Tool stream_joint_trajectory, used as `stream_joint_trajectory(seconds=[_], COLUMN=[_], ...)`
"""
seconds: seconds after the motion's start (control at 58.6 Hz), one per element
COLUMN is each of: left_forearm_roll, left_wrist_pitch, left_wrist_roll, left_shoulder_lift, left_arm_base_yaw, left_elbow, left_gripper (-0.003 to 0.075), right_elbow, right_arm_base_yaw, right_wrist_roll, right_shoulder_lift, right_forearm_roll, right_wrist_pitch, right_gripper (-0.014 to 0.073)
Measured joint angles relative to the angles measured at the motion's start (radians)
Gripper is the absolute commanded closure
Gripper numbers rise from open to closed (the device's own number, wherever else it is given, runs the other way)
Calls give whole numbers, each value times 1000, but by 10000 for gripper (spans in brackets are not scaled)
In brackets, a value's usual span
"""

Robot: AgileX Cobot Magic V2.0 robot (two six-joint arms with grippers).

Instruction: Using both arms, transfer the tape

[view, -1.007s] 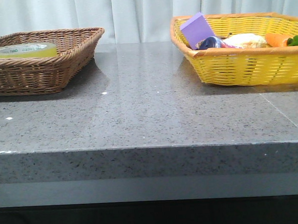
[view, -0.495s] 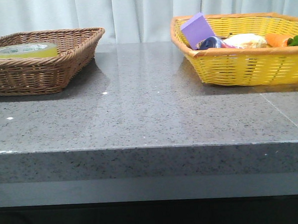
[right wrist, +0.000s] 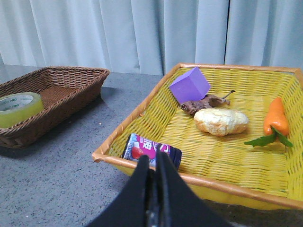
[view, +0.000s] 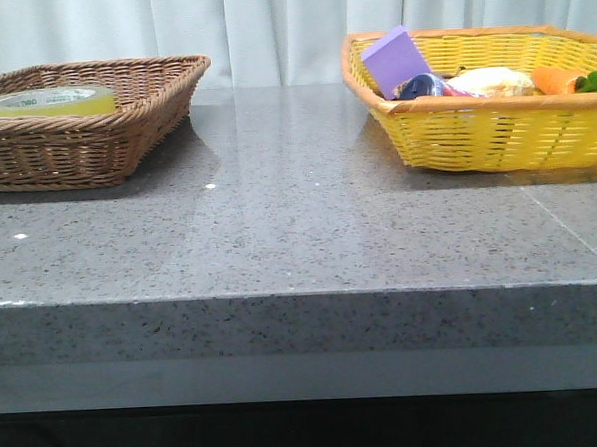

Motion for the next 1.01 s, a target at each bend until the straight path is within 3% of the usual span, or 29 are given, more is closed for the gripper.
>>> stream_joint_trajectory(seconds=[0.29, 1.007], left_forearm_roll=[-1, -1], left_wrist_pitch=[-100, -112], left_wrist_roll=[-2, -4], left_shoulder_lift=[0, 0], left_arm_base_yaw=[0, 0], left_elbow=[75, 75], left_gripper=[740, 740], right_elbow=[0, 0], right_arm_base_yaw=[0, 0], right_wrist_roll=[0, 0], right_shoulder_lift=[0, 0], right_forearm_roll=[0, 0], right_wrist_pitch=[0, 0], right_gripper=[715, 715])
